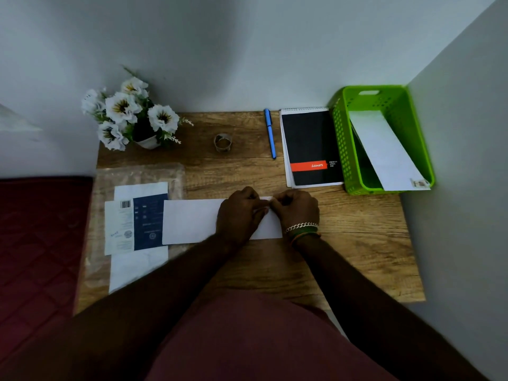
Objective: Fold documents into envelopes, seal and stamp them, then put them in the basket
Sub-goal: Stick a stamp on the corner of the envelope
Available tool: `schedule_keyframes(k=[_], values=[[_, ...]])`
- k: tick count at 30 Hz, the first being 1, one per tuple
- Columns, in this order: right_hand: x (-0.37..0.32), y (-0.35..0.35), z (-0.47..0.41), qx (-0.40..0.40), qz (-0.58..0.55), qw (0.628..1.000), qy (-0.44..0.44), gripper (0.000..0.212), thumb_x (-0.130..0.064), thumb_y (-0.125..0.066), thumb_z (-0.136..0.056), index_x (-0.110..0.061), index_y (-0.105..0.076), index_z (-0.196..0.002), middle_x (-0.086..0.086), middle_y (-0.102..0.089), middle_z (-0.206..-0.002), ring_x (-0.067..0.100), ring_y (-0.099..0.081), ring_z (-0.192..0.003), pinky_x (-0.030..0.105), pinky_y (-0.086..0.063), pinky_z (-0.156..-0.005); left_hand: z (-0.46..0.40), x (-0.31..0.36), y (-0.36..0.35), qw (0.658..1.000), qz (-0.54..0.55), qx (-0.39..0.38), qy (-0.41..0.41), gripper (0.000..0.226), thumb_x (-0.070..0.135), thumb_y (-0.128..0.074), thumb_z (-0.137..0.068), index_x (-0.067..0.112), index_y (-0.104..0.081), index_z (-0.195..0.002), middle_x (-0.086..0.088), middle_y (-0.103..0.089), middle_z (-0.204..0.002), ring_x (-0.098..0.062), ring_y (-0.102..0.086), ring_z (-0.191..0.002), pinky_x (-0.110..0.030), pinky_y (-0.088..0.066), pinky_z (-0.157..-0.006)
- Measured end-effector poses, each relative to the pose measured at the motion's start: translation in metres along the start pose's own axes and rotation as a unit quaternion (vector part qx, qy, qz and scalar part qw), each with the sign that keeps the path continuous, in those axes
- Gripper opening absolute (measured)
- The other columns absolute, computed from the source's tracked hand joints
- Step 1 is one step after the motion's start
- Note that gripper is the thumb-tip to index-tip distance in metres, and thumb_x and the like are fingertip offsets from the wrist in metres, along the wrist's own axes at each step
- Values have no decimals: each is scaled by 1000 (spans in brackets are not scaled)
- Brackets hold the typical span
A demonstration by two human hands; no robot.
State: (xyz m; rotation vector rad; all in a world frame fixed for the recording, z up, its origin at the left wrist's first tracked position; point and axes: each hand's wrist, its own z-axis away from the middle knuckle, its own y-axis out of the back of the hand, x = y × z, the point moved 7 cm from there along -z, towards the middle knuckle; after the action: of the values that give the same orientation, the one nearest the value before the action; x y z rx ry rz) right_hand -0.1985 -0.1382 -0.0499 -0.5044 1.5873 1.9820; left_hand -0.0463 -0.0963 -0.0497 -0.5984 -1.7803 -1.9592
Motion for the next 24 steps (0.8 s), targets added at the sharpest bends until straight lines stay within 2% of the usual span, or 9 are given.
schedule_keyframes(k=[7,11,16,20,24], values=[[0,1,-8,-15,5,999,-38,17,-39,-81,-71,-24,-73,-73,-7,-72,-81,12,-65,-80,23,-43,-72,-2,-2,-3,1000,-15,-13,-10,24,36,-64,-95,28,-76,-114,-2,-63,-106,-20,-57,-96,-28,-38,-74],[13,4,-10,-1,-18,999,-36,28,-43,-84,-68,-23,-64,-63,-10,-66,-69,14,-63,-77,28,-48,-77,-4,-3,-3,1000,-8,-24,-10,27,36,-65,-95,27,-74,-119,-3,-63,-111,-20,-57,-100,-32,-45,-79],[21,13,-6,16,-44,999,4,20,-27,-72,-85,-11,-70,-75,1,-67,-74,16,-61,-72,32,-52,-76,-5,-6,-3,999,29,-27,21,28,39,-67,-93,28,-74,-118,4,-60,-107,-12,-54,-96,-27,-44,-78],[21,11,5,24,-84,996,26,1,-16,-69,-88,-15,-68,-88,-7,-64,-81,9,-58,-75,26,-49,-74,-4,-9,-4,997,51,-25,45,26,41,-71,-90,37,-72,-116,11,-58,-106,-5,-53,-92,-22,-42,-73],[20,4,23,51,-51,991,117,11,-17,-68,-88,-18,-67,-99,-3,-65,-93,9,-59,-80,27,-51,-69,-5,-9,-5,997,46,-30,47,28,43,-68,-91,36,-71,-119,8,-58,-106,-9,-54,-94,-24,-43,-75]])
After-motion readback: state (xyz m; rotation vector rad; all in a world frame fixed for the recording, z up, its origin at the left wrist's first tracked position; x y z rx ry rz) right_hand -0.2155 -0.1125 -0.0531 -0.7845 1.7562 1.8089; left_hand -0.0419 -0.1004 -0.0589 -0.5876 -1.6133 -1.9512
